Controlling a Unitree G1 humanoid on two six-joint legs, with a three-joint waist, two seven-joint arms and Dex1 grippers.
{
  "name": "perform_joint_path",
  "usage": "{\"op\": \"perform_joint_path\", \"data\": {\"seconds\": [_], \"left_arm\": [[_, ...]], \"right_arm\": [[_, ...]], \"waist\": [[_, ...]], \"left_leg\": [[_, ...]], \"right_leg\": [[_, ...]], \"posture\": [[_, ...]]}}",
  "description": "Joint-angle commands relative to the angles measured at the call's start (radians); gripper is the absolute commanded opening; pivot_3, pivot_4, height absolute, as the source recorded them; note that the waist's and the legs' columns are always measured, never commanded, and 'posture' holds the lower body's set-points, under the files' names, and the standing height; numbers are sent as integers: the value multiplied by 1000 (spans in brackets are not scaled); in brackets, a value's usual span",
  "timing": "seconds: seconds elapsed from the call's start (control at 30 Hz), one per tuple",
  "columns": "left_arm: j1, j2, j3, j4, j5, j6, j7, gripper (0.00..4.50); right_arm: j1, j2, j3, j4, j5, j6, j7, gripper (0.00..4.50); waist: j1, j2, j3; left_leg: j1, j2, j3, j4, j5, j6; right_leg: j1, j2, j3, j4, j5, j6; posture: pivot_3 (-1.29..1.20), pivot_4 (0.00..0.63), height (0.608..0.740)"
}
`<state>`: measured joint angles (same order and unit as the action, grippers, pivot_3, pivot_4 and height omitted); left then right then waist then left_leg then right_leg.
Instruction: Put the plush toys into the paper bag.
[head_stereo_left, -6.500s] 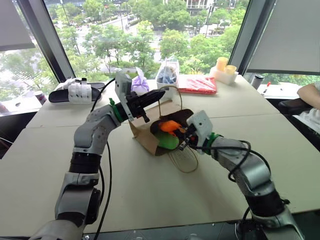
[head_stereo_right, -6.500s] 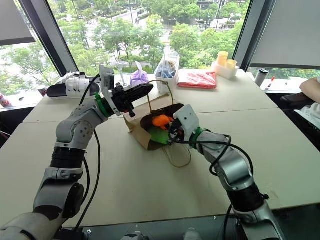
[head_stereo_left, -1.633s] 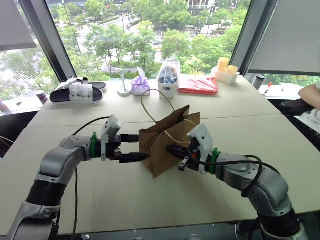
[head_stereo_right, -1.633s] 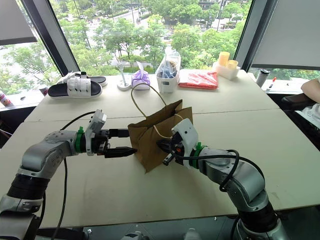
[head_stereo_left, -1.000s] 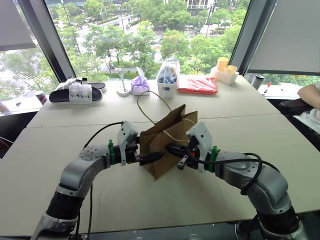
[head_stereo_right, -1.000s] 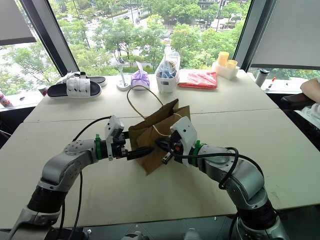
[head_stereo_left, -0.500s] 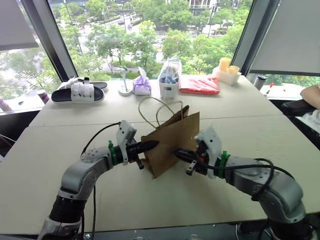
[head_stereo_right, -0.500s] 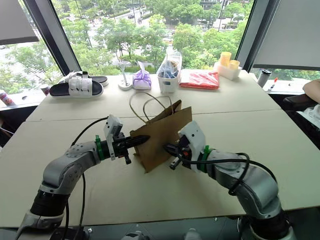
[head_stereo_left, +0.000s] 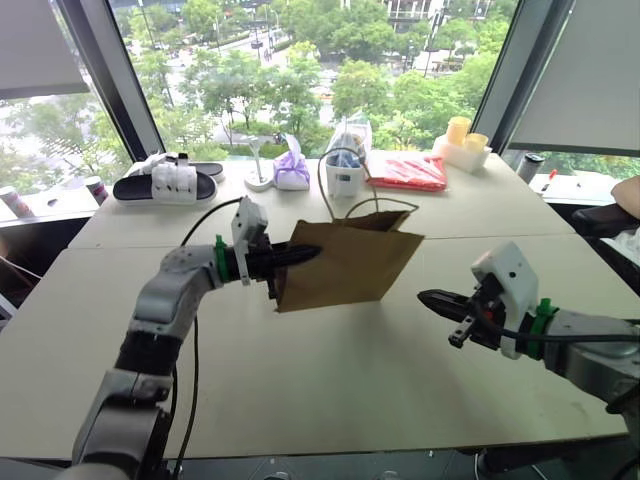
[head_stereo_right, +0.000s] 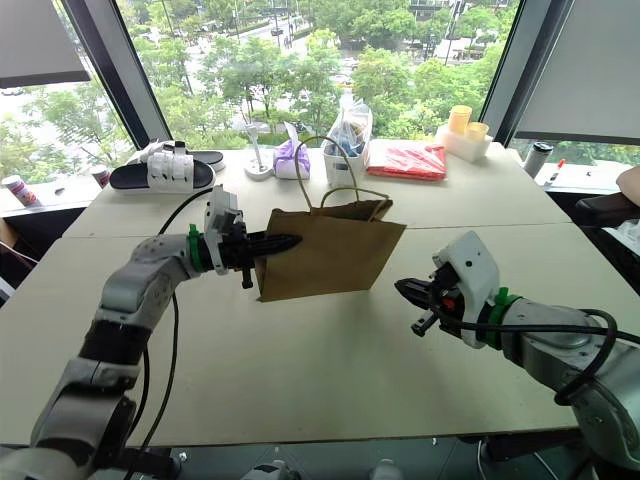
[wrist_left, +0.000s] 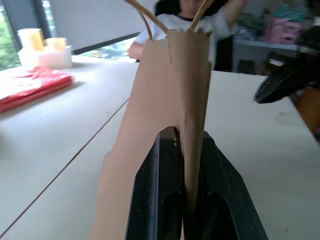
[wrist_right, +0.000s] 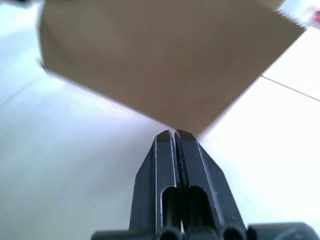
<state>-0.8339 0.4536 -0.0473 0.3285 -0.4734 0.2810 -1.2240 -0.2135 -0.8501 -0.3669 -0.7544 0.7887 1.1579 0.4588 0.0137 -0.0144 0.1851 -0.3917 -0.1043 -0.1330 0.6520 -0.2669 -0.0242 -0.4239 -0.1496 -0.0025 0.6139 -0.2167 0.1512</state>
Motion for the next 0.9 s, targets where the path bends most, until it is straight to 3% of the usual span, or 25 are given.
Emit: {"op": "perform_joint_path", "data": {"seconds": [0.03,0.13,0.3,0.63,0.9], "left_arm": [[-142,-12,17,244,5,-78,-171,250],[-302,-36,33,525,24,-78,-273,250],[-466,-105,72,767,39,-81,-370,250],[-453,-91,57,877,177,-231,-375,250],[-431,-51,62,930,291,-378,-297,250]], "right_arm": [[13,-41,-46,23,-32,-64,33,0],[40,-48,-57,26,-47,-85,34,0],[109,-29,-134,-54,-24,-64,-2,0],[139,-24,-169,-101,25,-42,-50,0],[64,-49,-76,-38,6,-75,-36,0]], "waist": [[-3,0,0],[-5,-1,0],[-4,-1,1],[-8,-1,1],[0,-1,1]], "left_leg": [[0,0,0,0,0,1],[0,0,1,0,-1,1],[0,0,2,0,-2,3],[0,1,1,1,-2,3],[0,0,1,2,-2,3]], "right_leg": [[0,0,0,0,0,0],[0,0,0,0,0,1],[0,0,0,0,-1,2],[0,0,0,1,-1,2],[0,-1,0,1,-1,3]], "posture": [[0,150,740],[0,150,740],[0,150,740],[0,150,740],[0,150,740]]}}
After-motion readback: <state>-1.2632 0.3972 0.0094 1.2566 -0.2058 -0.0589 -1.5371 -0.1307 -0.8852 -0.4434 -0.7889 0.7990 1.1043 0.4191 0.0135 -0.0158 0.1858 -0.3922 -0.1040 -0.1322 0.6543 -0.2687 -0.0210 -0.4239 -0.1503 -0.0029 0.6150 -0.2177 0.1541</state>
